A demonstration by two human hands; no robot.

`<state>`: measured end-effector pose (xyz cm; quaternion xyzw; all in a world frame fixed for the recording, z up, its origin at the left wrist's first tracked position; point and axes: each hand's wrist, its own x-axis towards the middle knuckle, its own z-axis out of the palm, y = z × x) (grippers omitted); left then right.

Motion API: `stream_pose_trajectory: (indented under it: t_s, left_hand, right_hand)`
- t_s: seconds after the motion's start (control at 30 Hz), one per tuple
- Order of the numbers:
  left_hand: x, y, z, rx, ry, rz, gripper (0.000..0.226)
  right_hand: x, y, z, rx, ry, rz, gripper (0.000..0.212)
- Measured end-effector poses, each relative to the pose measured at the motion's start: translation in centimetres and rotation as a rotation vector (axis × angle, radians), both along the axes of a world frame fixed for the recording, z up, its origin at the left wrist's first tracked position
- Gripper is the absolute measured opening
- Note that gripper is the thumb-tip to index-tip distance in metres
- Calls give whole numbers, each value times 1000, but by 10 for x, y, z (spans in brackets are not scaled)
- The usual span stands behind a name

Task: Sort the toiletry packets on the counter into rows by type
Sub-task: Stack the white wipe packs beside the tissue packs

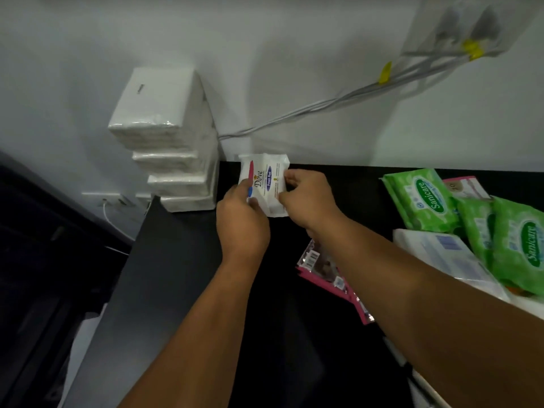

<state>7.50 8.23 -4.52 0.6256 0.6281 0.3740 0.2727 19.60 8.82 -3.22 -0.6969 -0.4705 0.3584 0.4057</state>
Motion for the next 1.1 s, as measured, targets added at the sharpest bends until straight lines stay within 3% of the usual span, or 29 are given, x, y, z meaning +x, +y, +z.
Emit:
stream_pose_trajectory:
  t_s: [0.2,0.37,0.57,0.77,0.97,1.1]
  left_hand:
    - [-6,9,-4,-73,415,-153,62]
    - [-11,15,0,-128,536,-217,71]
    - [-13,15,11,-195,373,-242,72]
    - [-7,-15,27,-47,208,-212,72]
    - [17,-65,34,-33,-44,-197,59]
    - [39,-95,33,-34,-112,-227,51]
  right_hand:
    - [-13,12,-7,10,7,-5,37]
    - [-19,17,-4,-9,-18,2,41]
    - [-19,16,3,-23,-35,33,35]
    - [-8,-6,19,65,5,5,35]
    - [29,-46,49,83,-123,-26,40]
    - [69,-89,67,87,-194,-74,35]
